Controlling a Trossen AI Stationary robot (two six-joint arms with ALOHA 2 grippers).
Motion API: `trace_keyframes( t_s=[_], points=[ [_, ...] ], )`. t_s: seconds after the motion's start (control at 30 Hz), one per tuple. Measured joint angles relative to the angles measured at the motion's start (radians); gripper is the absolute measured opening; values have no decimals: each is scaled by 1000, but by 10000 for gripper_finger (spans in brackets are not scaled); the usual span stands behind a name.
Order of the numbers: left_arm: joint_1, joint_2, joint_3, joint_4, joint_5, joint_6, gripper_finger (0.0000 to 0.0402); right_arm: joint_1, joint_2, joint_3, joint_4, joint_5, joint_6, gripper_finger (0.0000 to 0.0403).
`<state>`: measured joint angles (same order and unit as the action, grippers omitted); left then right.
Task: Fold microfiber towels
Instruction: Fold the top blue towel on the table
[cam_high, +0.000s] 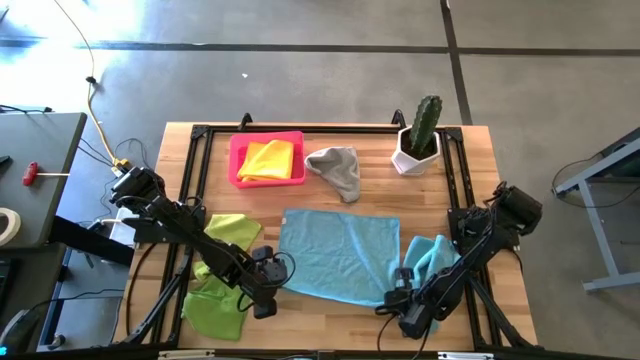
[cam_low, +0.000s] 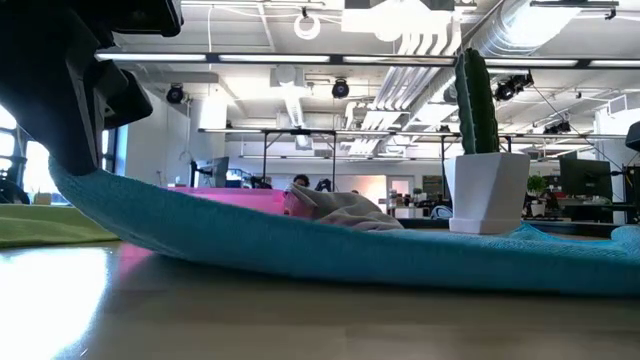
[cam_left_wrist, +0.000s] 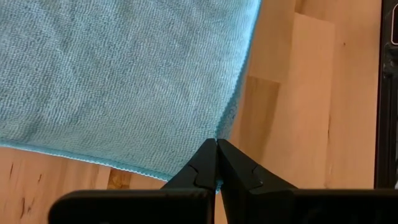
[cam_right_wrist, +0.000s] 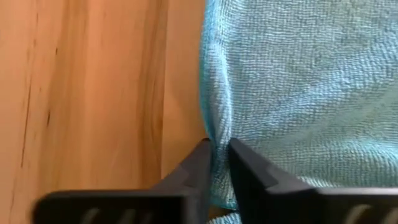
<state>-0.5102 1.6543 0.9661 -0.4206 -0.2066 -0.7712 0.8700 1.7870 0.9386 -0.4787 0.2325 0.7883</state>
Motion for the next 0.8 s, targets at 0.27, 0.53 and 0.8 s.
trace_keyframes(
  t_s=[0.27,0.53,0.8],
  points=[
    [0,-29,0,9,0,-3,0,-16,-11,11,-24,-31,-61,13],
    [0,-145,2,-7,-45,5,0,-93,-45,164,-306,-127,-212,2],
    [32,-169,1,-100,-143,23,0,-196,-44,238,-540,-75,-398,2]
  ],
)
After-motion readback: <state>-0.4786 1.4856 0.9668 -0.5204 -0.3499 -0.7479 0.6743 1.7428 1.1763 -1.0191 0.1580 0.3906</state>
